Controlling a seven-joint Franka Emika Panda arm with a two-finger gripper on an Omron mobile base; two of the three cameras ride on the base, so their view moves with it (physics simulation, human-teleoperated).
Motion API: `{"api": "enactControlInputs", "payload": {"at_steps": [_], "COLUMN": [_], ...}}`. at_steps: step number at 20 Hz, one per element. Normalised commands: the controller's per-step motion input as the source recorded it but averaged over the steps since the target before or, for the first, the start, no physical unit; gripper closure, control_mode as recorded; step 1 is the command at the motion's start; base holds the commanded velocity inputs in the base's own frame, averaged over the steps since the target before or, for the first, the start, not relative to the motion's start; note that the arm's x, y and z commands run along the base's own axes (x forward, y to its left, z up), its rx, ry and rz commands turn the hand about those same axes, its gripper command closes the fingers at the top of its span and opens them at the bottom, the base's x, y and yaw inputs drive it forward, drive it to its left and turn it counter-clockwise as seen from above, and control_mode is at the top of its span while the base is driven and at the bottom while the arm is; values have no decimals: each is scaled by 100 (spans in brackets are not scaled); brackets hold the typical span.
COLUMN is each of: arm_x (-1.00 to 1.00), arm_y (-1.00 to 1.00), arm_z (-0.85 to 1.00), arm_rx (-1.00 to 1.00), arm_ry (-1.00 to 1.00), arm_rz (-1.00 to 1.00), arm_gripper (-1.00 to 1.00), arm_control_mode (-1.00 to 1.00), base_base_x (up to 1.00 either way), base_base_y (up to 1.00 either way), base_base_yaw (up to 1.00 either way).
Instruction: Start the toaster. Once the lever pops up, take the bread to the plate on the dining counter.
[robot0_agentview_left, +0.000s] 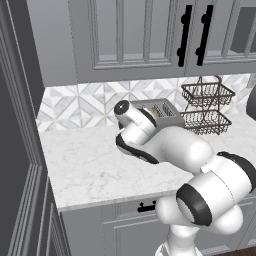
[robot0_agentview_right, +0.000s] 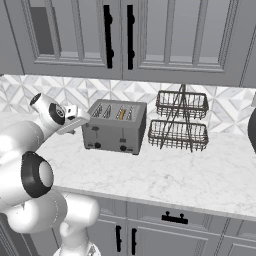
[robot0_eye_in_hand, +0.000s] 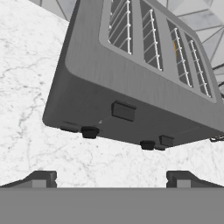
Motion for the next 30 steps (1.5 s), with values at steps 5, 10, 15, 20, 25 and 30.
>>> {"api": "enactControlInputs", "payload": {"at_steps": [5, 10, 15, 20, 25, 30], "arm_x": [0, 0, 0, 0, 0, 0], "arm_y": [0, 0, 0, 0, 0, 0], "arm_z": [0, 0, 0, 0, 0, 0], "arm_rx": [0, 0, 0, 0, 0, 0], "arm_ry": [0, 0, 0, 0, 0, 0], "arm_rz": [0, 0, 0, 0, 0, 0], "arm_gripper": [-100, -100, -100, -100, -100, -100], "arm_control_mode": [-100, -100, -100, -100, -100, -100], "base_base_x": [0, 0, 0, 0, 0, 0], "base_base_y": [0, 0, 0, 0, 0, 0], "base_base_yaw": [0, 0, 0, 0, 0, 0]}}
